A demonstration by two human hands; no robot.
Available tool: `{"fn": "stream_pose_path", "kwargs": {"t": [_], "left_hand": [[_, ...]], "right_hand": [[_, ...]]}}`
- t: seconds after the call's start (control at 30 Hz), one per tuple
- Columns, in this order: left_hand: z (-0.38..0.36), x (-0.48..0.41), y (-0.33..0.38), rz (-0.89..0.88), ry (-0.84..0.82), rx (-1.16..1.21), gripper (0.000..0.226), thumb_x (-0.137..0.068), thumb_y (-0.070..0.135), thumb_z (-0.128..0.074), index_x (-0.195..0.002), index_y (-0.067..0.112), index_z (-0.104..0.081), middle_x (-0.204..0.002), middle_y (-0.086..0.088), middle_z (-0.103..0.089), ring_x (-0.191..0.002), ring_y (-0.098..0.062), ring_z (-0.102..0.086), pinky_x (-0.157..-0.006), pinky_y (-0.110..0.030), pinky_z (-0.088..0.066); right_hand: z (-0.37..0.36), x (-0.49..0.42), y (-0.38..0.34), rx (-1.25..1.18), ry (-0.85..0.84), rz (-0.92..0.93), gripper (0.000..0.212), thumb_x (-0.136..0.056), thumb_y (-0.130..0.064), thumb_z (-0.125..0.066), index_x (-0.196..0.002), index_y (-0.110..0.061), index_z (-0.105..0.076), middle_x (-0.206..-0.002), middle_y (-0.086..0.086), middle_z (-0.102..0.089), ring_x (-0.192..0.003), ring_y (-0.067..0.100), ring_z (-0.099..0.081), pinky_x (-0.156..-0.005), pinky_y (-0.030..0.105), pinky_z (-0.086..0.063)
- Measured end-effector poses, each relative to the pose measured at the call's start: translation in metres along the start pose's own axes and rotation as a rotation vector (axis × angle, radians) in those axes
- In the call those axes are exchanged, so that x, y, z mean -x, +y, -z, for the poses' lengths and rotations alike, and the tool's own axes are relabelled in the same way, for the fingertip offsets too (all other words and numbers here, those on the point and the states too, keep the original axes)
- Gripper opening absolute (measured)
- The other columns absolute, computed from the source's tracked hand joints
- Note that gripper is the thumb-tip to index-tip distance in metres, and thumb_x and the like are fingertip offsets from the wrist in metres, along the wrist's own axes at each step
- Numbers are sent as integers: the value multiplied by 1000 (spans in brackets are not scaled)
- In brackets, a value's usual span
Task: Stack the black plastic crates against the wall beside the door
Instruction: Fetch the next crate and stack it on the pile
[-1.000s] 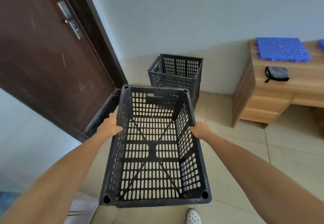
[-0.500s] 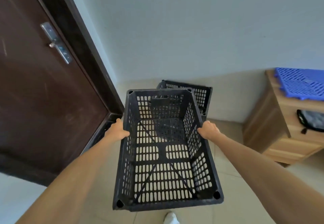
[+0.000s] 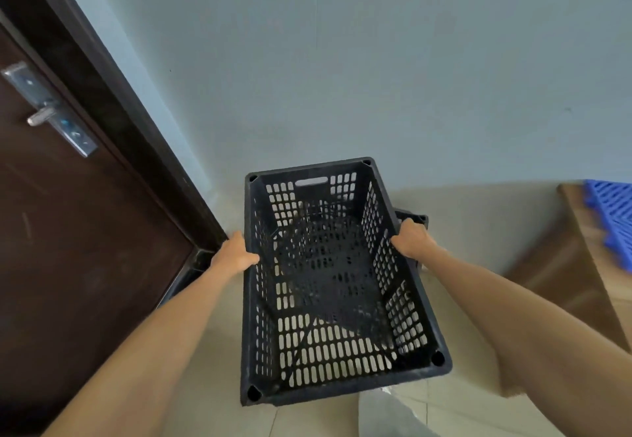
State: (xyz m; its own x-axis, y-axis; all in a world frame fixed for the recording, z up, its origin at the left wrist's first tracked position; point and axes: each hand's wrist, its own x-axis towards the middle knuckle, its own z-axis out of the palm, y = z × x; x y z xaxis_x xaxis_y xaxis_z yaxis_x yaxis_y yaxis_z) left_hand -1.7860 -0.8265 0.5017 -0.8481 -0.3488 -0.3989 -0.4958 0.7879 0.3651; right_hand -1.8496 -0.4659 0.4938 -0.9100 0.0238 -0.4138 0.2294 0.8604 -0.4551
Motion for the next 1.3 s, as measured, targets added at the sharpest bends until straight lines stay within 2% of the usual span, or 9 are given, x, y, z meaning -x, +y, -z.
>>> {"fn": "stream_pose_path", "kwargs": {"t": [0.17,0.3,0.43,0.6,0.77,0.93,1.1,1.2,1.3], "left_hand": [[2,-55,5,99,29,70,57,-83,16,-68,-128,3,-36,-90,-6,-55,-69,-18,-57,-52,-30,-41],[1,-88,1,166,21,141,52,-84,17,-68,-123,4,-36,-93,-9,-58,-73,-20,-60,-52,-29,-42],[3,-115,3,207,7,230,53,-81,15,-71,-122,2,-41,-93,-7,-60,-74,-17,-60,-50,-25,-43],[-7,-136,4,145,0,357,61,-77,8,-77,-129,2,-45,-83,5,-61,-61,-12,-67,-40,-12,-45],[1,-149,-7,46,-81,444,75,-71,23,-85,-128,1,-42,-78,-4,-70,-66,-10,-73,-49,-18,-53],[32,-158,4,-150,-152,-20,51,-69,60,-75,-92,24,-49,-75,9,-62,-71,-10,-65,-58,-22,-43],[56,-164,11,-311,-55,-525,47,-70,66,-69,-74,24,-49,-78,10,-62,-71,-9,-58,-68,-30,-48],[61,-175,9,-690,52,-693,53,-69,66,-67,-96,23,-51,-98,8,-55,-89,-11,-52,-78,-27,-46],[60,-190,1,-896,-169,-727,75,-73,62,-65,-137,28,-45,-136,5,-51,-128,-15,-45,-111,-33,-34]], "right_hand": [[24,-76,-39,153,-56,109,15,-93,-12,-49,-80,-6,-43,-68,5,-44,-54,18,-43,-42,27,-29],[31,-132,-71,240,-80,192,22,-93,-9,-49,-113,-1,-47,-95,12,-53,-79,26,-53,-62,34,-43],[36,-182,-100,312,-61,256,29,-91,-7,-49,-119,0,-45,-118,19,-54,-105,36,-57,-80,40,-48],[35,-230,-116,394,-61,295,33,-91,-8,-52,-122,0,-42,-124,19,-49,-112,38,-55,-88,44,-47],[32,-253,-120,372,-65,272,42,-90,-14,-59,-126,-1,-40,-127,18,-47,-113,38,-54,-89,44,-47],[37,-258,-118,349,-51,241,32,-88,-4,-56,-117,-1,-43,-119,20,-50,-107,38,-55,-83,42,-45],[31,-252,-116,320,-5,253,27,-86,-3,-53,-111,-5,-45,-112,16,-53,-100,34,-56,-74,37,-42],[26,-246,-119,331,42,197,31,-86,-5,-53,-116,-10,-47,-114,11,-53,-102,31,-56,-73,35,-41],[23,-239,-124,368,120,131,36,-88,-3,-50,-122,-13,-49,-118,11,-55,-107,31,-57,-78,37,-43]]}}
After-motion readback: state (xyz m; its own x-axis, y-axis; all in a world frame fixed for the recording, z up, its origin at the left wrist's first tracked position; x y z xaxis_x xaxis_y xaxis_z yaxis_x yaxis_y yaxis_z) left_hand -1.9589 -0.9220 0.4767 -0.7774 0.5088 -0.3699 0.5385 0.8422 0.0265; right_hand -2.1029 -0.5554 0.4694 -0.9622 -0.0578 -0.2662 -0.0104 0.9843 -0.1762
